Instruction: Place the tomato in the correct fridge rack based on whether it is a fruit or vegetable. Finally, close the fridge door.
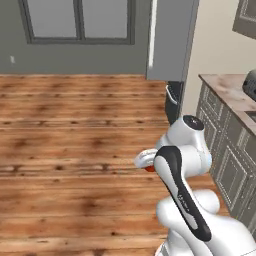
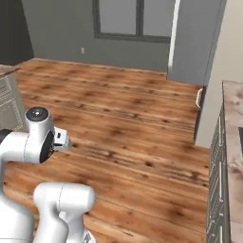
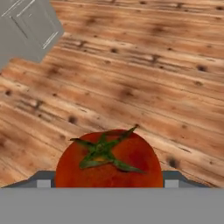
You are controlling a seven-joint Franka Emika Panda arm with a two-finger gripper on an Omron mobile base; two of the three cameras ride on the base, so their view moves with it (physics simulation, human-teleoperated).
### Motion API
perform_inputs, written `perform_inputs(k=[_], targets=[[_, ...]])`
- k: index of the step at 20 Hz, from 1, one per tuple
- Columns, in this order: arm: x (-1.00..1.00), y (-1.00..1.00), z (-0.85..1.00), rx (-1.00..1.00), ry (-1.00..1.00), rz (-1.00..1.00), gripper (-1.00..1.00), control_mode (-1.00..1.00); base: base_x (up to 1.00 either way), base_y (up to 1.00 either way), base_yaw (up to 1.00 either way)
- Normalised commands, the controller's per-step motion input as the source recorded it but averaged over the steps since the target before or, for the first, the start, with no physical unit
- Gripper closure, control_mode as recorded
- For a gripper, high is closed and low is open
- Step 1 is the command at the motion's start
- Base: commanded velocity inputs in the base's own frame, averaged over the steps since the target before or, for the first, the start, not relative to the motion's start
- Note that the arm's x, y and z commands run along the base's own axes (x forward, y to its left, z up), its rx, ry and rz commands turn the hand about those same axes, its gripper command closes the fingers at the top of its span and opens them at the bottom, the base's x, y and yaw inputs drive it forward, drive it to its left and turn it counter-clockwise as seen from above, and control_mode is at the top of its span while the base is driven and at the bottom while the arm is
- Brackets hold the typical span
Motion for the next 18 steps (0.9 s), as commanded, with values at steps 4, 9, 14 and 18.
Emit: perform_inputs(k=[4,9,14,18], targets=[[0.0,0.0,0.0,0.0,0.0,0.0,1.0,1.0,1.0,0.28,-0.5],[0.0,0.0,0.0,0.0,0.0,0.0,1.0,1.0,1.0,0.48,-0.45],[0.0,0.0,0.0,0.0,0.0,0.0,1.0,1.0,1.0,0.91,-0.25],[0.0,0.0,0.0,0.0,0.0,0.0,1.0,1.0,1.0,1.0,-0.14]])
